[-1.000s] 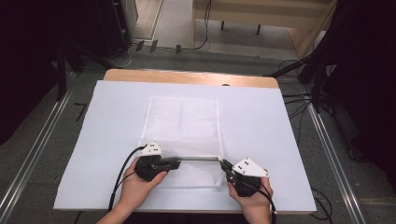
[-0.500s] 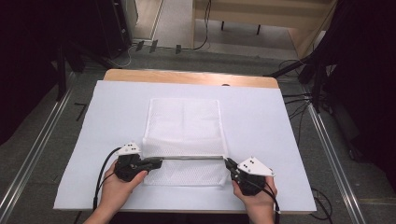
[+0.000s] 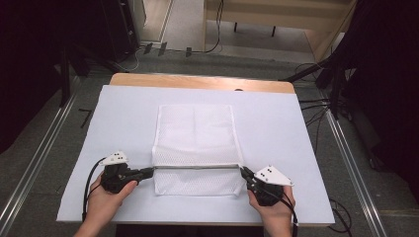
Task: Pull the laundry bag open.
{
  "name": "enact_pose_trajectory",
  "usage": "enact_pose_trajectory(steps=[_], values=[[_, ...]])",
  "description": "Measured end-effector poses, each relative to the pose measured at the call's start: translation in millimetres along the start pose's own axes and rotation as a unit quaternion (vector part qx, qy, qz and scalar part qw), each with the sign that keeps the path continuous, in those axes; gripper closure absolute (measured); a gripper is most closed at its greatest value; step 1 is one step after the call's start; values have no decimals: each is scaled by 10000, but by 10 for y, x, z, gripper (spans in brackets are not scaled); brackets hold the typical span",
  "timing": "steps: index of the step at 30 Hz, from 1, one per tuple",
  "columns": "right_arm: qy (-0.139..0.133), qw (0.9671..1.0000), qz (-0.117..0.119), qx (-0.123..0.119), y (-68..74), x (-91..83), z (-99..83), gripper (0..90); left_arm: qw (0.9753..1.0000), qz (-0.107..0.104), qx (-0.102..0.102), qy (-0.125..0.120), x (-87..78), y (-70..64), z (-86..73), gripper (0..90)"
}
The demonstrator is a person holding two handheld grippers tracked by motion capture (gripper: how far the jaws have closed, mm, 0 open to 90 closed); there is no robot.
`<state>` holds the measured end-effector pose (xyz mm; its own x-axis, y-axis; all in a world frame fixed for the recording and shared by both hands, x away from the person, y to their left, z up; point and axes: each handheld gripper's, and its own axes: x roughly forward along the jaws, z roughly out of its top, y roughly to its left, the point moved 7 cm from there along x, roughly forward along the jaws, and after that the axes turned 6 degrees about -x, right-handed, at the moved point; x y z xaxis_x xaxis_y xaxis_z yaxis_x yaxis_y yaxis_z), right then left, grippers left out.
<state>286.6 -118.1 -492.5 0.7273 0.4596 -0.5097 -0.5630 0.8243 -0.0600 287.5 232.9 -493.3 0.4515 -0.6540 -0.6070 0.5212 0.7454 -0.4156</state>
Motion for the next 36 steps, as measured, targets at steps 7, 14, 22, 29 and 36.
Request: enact_pose_trajectory(steps=[7,14,22,29,36], values=[[-16,10000,45,-27,33,-1,13,878,10000,56,-13,-29,-52,31,-9,875],[-8,9998,149,108,20,3,-10,876,9952,332,-123,-908,-196,257,100,493],[-6,9995,298,98,42,0,-31,872,9900,466,-191,-1317,-260,338,138,368],[117,9992,364,91,62,15,-68,871,9965,313,-41,-773,-75,157,24,530],[166,9988,438,134,72,24,-99,695,9960,343,-16,-823,-97,144,31,561]])
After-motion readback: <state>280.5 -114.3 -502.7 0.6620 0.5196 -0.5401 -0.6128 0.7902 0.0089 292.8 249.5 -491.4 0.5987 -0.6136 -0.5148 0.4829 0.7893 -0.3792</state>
